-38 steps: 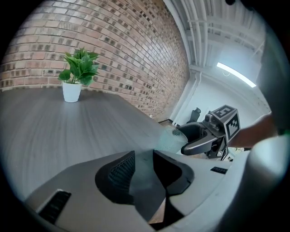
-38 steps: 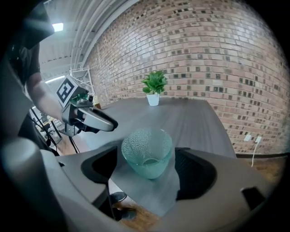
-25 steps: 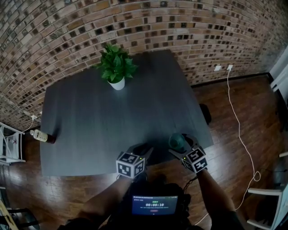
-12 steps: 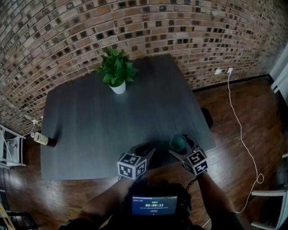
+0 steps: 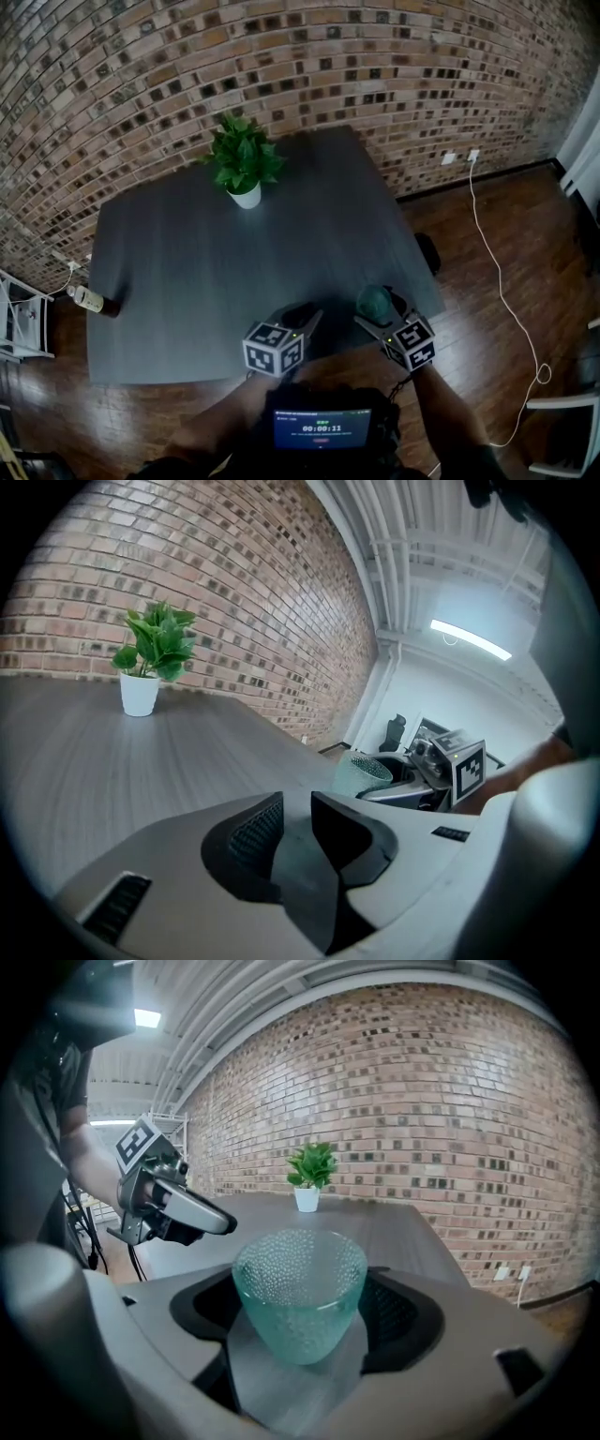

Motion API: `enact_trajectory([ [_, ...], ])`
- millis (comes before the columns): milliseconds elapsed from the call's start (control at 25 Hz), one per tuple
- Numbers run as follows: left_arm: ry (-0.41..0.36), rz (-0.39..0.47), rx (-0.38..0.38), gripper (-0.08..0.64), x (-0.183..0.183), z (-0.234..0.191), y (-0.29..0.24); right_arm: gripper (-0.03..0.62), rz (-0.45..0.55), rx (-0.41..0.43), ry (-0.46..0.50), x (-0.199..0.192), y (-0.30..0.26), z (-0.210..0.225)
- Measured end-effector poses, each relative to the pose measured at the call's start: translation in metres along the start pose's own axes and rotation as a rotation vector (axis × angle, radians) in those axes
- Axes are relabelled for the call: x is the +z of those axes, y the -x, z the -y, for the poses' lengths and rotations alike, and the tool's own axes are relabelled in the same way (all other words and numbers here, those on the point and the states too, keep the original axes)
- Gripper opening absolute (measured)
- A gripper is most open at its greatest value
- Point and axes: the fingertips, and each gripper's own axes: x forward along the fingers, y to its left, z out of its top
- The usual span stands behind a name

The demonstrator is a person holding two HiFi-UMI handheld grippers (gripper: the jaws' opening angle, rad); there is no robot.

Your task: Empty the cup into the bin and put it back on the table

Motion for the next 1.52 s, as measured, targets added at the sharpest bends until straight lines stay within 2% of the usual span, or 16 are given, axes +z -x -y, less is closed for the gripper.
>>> enact_trajectory([
  [480, -0.046, 0.051, -0.046, 0.089, 0.070, 0.022, 0.014, 0.387, 0.041, -0.043, -0.028, 0.077, 0.047, -0.002],
  [560, -0.058, 0.068, -0.066, 0.049, 0.079, 0.028, 0.016, 0.387, 0.048, -0.061, -0.038, 0.089, 0.056, 0.000],
  [680, -0.072, 0.089, -0.104, 0.047, 0.089, 0.037, 0.016, 0.387, 0.064, -0.081, -0.053, 0.104, 0.071, 0.005],
  [800, -0.071, 0.097, -0.114, 0.002, 0.095, 0.040, 0.017, 0.387, 0.073, -0.104, -0.070, 0.116, 0.084, 0.007],
  [1080, -0.082, 0.118, -0.173, 0.002, 0.111, 0.062, 0.018, 0.387, 0.079, -0.153, -0.068, 0.123, 0.111, 0.013],
  [1280, -0.060, 0.123, -0.230, 0.002, 0.128, 0.077, 0.008, 0.387, 0.084, -0.190, -0.071, 0.126, 0.129, 0.023],
  [1520, -0.092, 0.156, -0.271, 0.002, 0.144, 0.110, -0.013, 0.387, 0.078, -0.253, -0.070, 0.126, 0.162, 0.045],
])
